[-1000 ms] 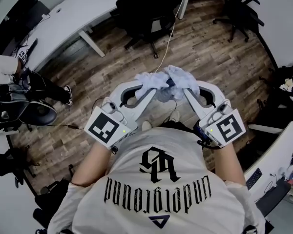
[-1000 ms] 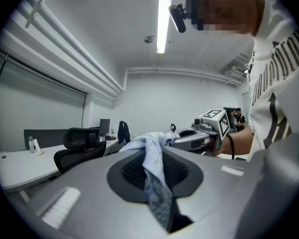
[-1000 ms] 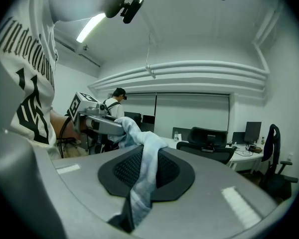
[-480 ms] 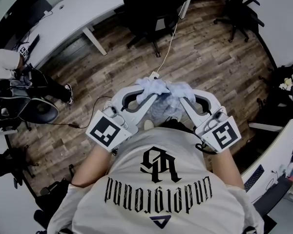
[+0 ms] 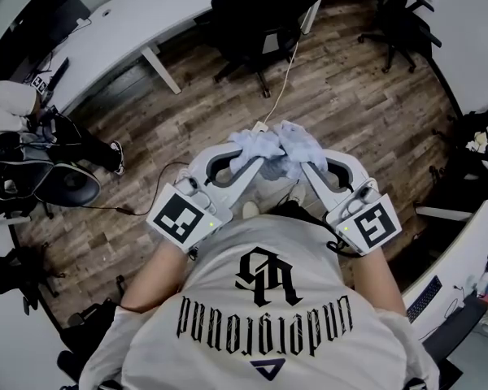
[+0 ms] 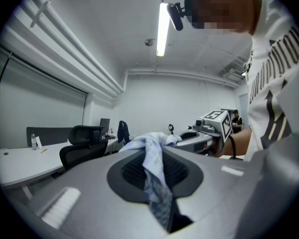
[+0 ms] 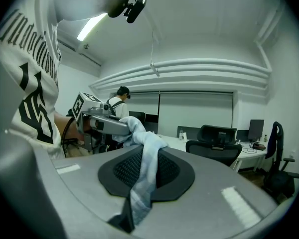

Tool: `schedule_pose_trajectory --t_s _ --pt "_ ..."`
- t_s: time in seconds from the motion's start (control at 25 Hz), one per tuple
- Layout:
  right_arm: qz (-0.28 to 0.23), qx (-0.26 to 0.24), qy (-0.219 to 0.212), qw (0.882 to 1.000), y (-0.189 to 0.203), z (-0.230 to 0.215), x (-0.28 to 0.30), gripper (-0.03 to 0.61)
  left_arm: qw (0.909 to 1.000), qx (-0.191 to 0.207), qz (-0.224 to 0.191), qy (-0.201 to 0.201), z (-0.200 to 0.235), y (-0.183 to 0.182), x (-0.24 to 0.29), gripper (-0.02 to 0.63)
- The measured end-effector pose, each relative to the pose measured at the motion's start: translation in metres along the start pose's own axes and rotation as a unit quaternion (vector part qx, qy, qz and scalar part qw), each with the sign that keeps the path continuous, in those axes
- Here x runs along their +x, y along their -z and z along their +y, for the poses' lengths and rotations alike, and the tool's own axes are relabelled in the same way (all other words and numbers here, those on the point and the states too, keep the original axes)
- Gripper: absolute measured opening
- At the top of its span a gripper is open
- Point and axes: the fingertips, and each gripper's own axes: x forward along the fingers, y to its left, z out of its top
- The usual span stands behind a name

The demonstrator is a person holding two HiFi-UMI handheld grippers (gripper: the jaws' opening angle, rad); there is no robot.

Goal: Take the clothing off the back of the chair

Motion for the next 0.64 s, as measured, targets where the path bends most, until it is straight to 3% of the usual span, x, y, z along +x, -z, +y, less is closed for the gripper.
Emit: schedule_pose_trajectory --t_s 0.64 --pt "-0.002 0.001 0.006 1.000 0.001 -0.003 -0.009 0.040 1.0000 -0.004 -0.002 0.008 -0.009 0.001 0.010 0.087"
